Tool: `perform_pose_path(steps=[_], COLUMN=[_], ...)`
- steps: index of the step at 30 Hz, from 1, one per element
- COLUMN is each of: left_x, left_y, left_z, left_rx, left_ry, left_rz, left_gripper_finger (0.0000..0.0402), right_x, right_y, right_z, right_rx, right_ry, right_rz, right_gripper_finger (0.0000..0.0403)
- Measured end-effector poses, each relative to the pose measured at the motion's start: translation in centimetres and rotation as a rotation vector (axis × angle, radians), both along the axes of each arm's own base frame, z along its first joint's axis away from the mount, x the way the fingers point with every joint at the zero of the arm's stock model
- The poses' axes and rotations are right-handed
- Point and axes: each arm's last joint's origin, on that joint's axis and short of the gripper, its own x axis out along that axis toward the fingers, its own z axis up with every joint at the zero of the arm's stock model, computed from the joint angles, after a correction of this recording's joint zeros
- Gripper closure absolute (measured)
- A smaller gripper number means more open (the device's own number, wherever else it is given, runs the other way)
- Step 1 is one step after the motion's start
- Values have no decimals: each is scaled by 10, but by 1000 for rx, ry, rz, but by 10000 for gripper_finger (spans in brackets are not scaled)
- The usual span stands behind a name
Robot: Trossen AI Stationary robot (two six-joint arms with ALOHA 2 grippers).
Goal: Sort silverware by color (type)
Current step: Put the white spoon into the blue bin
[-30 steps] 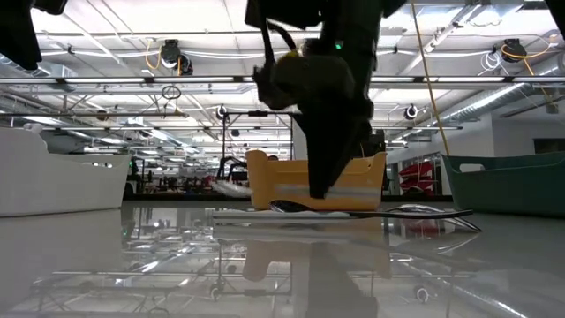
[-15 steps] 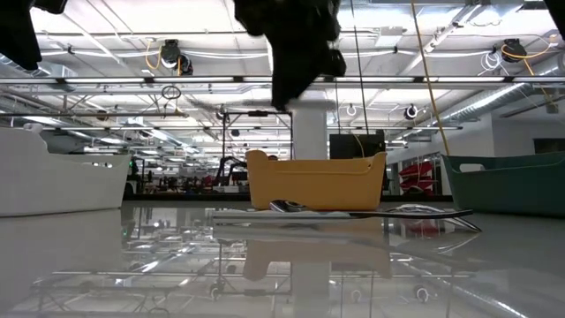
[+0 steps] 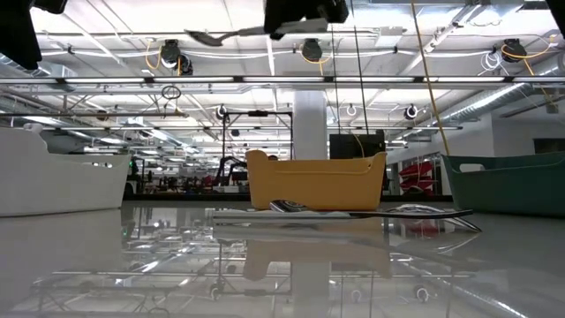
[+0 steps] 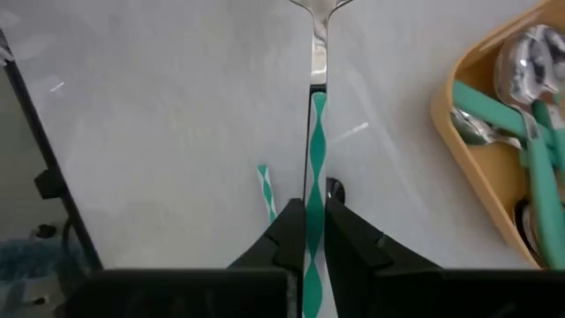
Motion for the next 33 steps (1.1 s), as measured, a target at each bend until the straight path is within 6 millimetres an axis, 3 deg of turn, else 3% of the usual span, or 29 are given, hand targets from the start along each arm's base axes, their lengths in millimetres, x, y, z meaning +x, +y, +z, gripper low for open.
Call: perform_pose_path(steps=[9, 17, 24, 28, 33], left_x=[0, 0, 0, 0, 0], left_y=[0, 0, 0, 0, 0], left_z=[0, 0, 0, 0, 0], left_rx=[-1, -2, -1, 1, 4], left_ry=[-1, -2, -3, -2, -1], left_rz=[0, 0, -4, -6, -11], left_gripper_finger=[334, 334, 334, 334, 334], right_x=[-18, -38, -61, -78, -113], right_y=[-3, 6, 8, 1, -9], right_z=[25, 32, 58, 63, 53], right_rx=[-2, -39, -88, -120, -124], right_ry=[86, 199, 112, 105, 178], right_rz=[-45, -28, -62, -98, -162], right_gripper_finger=[384, 384, 384, 384, 384])
